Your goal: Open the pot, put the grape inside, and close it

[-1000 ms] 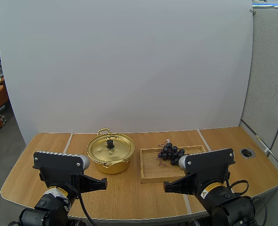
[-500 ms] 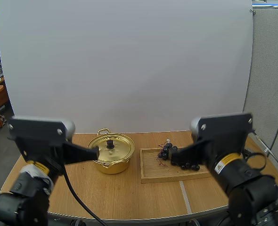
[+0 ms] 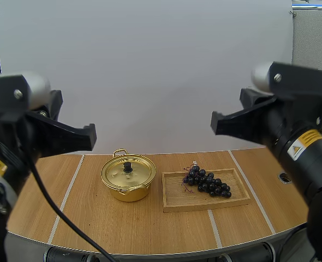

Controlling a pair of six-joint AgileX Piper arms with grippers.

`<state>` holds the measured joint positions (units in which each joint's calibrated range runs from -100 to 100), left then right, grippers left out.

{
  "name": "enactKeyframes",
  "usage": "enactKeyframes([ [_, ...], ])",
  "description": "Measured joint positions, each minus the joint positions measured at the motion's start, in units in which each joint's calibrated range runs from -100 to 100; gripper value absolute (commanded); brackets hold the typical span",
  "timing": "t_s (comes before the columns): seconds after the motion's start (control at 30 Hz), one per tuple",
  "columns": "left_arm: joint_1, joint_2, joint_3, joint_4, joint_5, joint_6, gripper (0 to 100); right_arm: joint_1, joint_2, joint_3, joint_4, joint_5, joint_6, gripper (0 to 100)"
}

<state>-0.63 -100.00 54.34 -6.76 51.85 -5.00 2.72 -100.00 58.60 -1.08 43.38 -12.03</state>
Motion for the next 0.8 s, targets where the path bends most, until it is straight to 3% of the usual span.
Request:
enactKeyframes([
  [0.1, 0.0, 0.0, -0.8, 0.0, 1.0, 0.1, 0, 0.0, 0.0, -1.5, 0.0, 2.6, 0.0, 0],
  [0.3, 0.0, 1.5, -2.9, 0.1, 5.5, 0.4, 0, 0.0, 4.2, -9.9, -0.4, 20.1, 0.0, 0],
  [0.5, 0.15, 21.4, -10.7, 0.2, 16.1, 2.1, 0, 0.0, 16.5, -16.0, -1.0, 32.4, 0.0, 0],
  [0.8, 0.15, 38.2, -15.5, 0.2, 19.6, 4.5, 0, 0.0, 30.1, -19.0, -1.0, 41.1, 0.0, 0],
])
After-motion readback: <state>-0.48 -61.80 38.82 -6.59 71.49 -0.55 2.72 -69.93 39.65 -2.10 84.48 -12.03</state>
